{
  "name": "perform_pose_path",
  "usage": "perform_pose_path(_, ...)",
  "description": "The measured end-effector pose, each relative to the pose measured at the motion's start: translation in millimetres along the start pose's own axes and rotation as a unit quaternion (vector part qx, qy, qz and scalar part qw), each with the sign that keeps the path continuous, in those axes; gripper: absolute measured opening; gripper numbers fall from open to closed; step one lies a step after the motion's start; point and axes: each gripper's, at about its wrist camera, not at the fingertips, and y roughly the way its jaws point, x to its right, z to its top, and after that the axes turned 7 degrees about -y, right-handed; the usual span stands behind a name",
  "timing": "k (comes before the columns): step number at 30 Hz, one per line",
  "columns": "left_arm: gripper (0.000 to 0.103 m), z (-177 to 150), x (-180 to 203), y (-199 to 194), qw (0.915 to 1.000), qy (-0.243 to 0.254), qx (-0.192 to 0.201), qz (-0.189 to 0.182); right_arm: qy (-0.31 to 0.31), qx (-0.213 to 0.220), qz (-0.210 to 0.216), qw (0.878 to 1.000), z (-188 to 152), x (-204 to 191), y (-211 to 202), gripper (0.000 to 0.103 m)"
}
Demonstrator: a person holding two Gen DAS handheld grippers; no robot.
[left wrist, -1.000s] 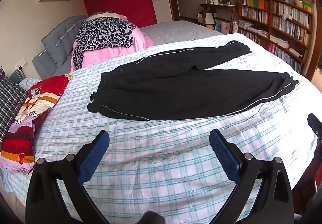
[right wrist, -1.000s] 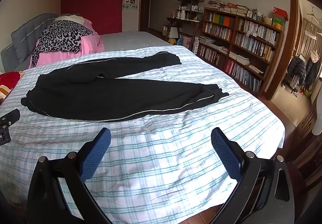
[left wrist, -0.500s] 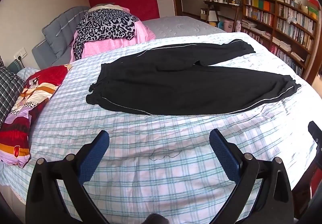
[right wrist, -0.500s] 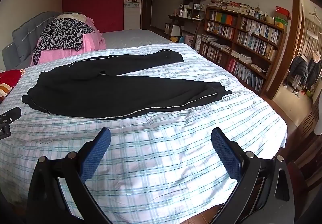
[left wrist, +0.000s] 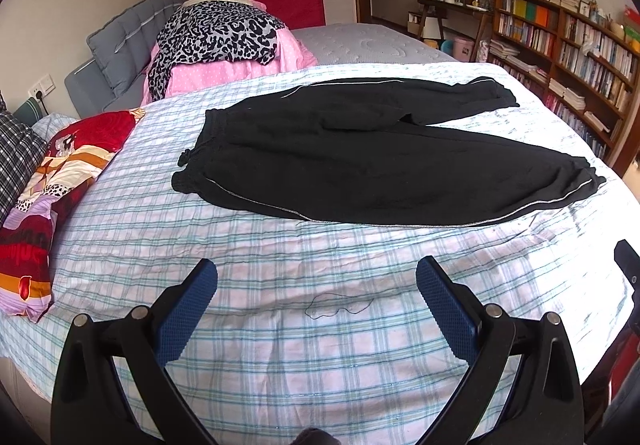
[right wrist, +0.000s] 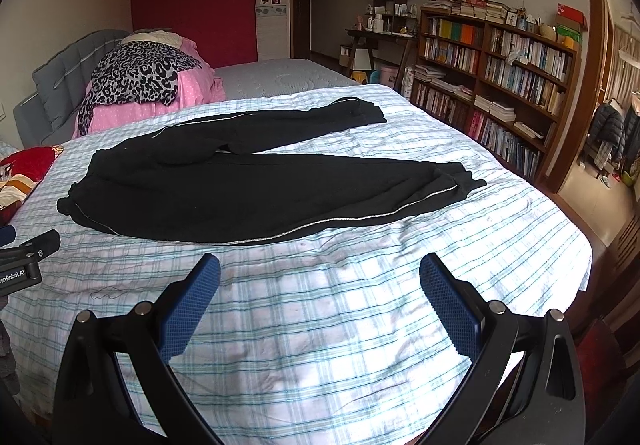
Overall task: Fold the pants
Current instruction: 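Move both grippers toward the black sweatpants lying on the bed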
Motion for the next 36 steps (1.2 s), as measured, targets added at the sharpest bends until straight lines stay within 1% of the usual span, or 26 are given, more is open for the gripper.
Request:
perform_pose_path(9,0.098,1.4,-2.2,4.8,1.0,0.006,0.002,0.007,0.014,-0.001,0.015,1.0,5.8,1.3,4.8,0.101)
perform_pose_path(15,0.098,5.1,-7.5,12.9,0.9999,0.001,-0.003,0.013,0.004,0.011,0.024,1.0,15.6,-6.9,7.3,0.101)
perform_pose_path(21,0.098,7.7,-20.8,26.2,0.9995,-0.018,-0.022,0.011,-0.005,0.011,0.036,0.999,23.5,-18.9,16.5,0.101)
perform_pose_path(28,0.098,11.8,-51.3,47.2,0.9976,-0.048,-0.034,0.037,-0.01,-0.014,0.042,0.999,19.9,-28.8,39.5,0.101)
perform_pose_path(36,0.098,22.3,-82.5,68.0,0.9936,-0.075,-0.038,0.075,-0.026,-0.025,0.063,0.997,22.3,-48.7,58.1,0.101)
